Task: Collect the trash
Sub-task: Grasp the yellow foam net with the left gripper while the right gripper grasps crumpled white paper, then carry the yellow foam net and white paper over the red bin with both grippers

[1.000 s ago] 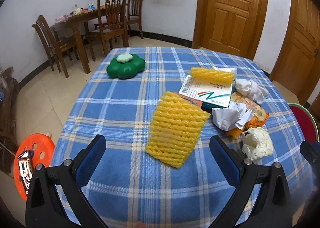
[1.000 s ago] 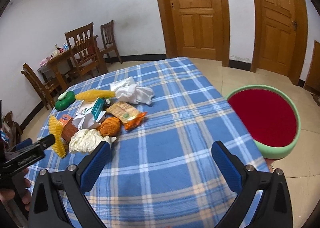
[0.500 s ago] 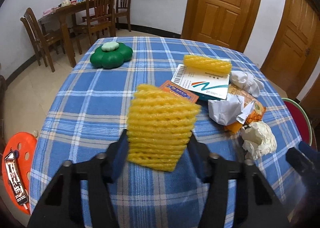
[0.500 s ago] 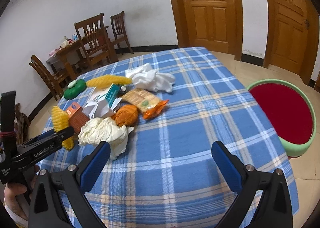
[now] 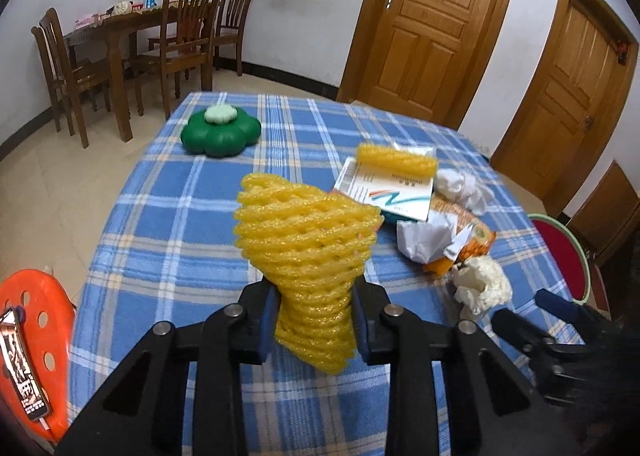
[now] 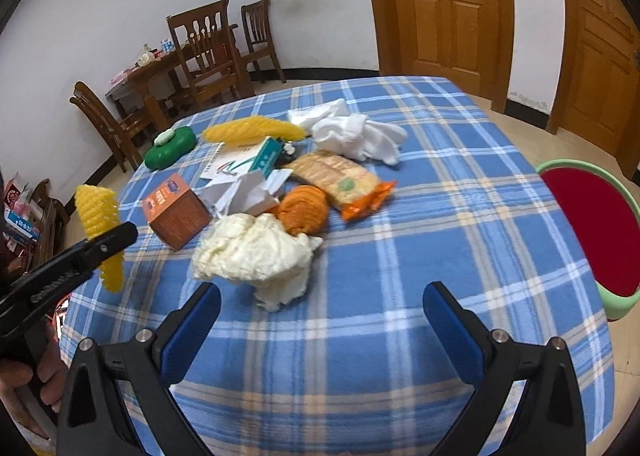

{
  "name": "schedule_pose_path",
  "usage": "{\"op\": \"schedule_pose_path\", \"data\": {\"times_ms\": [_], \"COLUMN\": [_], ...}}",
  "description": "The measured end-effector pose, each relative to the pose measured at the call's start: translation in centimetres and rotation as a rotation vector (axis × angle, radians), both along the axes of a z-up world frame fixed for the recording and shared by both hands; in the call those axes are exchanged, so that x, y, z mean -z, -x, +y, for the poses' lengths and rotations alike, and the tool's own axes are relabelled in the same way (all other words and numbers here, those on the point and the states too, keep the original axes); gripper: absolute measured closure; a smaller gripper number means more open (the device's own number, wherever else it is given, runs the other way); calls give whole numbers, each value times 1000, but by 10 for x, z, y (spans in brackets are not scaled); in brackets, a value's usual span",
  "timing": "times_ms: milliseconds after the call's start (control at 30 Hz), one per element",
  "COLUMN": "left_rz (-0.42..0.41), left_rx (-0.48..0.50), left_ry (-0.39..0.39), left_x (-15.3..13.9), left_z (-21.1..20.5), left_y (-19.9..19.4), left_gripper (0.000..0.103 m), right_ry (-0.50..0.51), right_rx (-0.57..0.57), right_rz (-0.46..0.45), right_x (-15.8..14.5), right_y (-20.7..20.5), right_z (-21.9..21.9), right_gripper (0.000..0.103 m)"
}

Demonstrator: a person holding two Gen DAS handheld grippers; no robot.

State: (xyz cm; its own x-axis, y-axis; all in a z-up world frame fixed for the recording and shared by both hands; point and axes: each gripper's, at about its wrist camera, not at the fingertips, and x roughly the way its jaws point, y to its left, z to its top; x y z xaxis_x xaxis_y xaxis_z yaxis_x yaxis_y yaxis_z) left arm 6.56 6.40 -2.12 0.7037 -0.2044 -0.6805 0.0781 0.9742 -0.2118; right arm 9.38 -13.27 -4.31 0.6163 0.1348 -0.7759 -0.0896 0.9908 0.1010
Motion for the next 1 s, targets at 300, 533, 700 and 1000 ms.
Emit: {"op": "schedule_pose_path", "data": {"times_ms": [300,533,700,1000], "left_rz": [-18,-28,-21,-27], "left_rx": [64,157,189,155], "left_ry": [53,53,71,65], "left_x": [-6,-7,-2,-11], "left_z": [10,1,-6,-7], "left_y": [-15,-29,-34,-19], "left_gripper": [71,71,71,71], "right_ry": [-10,-31,-47,-73], "right_rx": [2,20,22,-14], "right_rz": [18,36,65,77], "right_x": [9,15,20,18], "right_y": [-19,-22,-22,-13], "right_z": [14,17,16,16], "right_gripper": [1,34,60,75]}}
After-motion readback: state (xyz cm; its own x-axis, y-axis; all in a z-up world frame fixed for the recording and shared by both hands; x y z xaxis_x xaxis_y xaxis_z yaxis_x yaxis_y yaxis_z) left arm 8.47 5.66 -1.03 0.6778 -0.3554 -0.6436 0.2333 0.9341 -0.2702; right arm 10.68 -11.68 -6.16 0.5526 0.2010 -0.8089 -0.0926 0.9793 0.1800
